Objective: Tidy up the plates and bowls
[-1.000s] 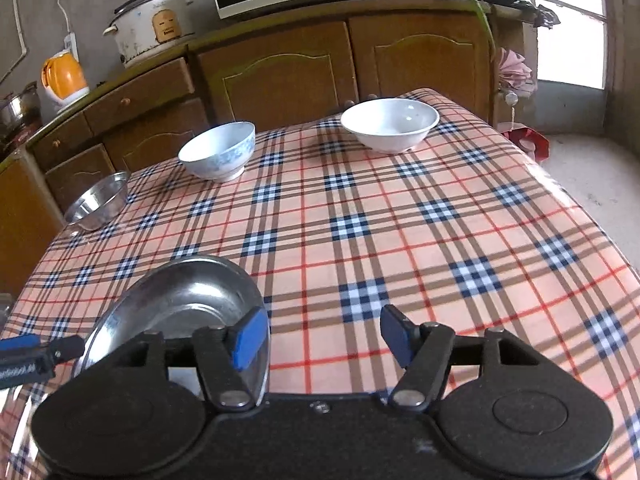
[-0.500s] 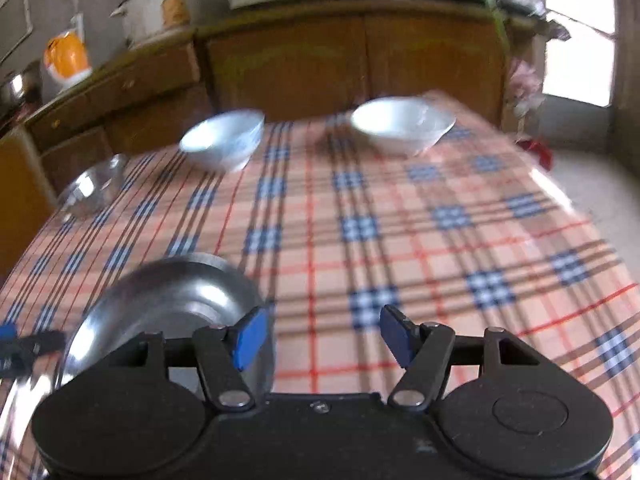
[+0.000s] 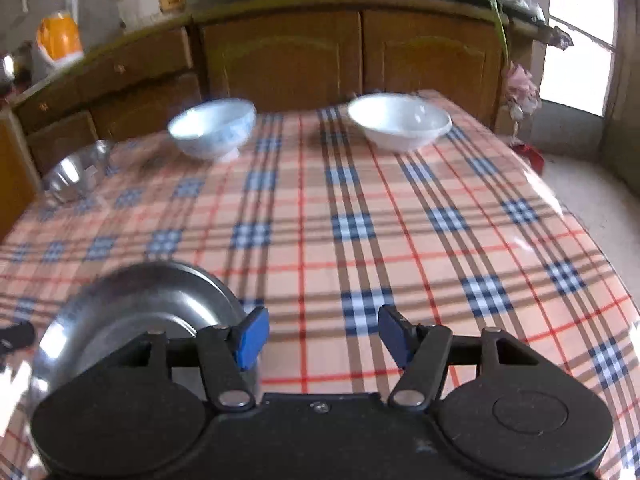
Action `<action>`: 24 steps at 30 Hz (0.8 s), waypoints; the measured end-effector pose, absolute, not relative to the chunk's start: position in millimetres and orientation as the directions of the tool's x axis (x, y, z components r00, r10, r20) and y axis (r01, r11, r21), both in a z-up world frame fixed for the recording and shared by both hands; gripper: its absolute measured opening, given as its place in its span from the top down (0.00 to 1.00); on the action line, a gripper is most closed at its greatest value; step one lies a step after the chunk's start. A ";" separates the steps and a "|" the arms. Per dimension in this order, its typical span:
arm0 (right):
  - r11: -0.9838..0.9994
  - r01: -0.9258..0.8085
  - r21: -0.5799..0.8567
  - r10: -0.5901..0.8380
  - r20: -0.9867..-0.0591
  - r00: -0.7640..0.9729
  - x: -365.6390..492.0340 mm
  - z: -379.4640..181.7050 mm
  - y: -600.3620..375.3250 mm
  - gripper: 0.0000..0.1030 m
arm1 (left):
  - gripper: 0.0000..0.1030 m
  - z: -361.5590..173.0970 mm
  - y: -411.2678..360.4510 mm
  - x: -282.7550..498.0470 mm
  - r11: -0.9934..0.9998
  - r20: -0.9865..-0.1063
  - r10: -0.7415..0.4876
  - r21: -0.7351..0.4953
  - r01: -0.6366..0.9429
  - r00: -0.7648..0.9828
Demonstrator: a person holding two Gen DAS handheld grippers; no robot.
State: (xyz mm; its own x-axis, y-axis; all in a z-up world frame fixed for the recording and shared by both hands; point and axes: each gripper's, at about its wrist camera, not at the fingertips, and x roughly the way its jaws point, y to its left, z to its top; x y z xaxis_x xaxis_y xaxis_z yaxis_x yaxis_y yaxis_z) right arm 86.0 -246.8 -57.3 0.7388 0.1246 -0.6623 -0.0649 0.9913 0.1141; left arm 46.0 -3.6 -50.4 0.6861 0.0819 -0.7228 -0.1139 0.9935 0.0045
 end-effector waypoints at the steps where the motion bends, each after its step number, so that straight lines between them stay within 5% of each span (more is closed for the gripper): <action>1: 0.987 -0.083 0.135 0.151 -0.644 0.750 79.7 -53.8 -247.5 0.24 | 0.12 -51.1 -4.6 46.2 0.994 -0.724 0.076 0.002 -0.108 0.686; 8: 0.978 -0.102 0.182 0.196 -0.631 0.750 55.0 -59.0 -243.0 0.20 | 0.00 -56.2 -17.8 45.4 0.999 -0.726 0.037 0.015 -0.038 0.687; 24: 0.937 -0.111 0.332 0.325 -0.707 0.628 73.2 -92.0 -244.4 0.20 | 0.00 -85.7 -20.0 62.2 1.000 -0.743 -0.007 0.015 0.027 0.669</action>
State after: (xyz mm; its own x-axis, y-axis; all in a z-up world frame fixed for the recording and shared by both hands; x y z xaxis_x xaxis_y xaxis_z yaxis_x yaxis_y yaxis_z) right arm 73.2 -244.4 -92.0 0.6277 0.3252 -0.7072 -0.1115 0.9367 0.3319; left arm 62.2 -20.0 -85.7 0.6690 -0.0073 -0.7432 0.0271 0.9995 0.0146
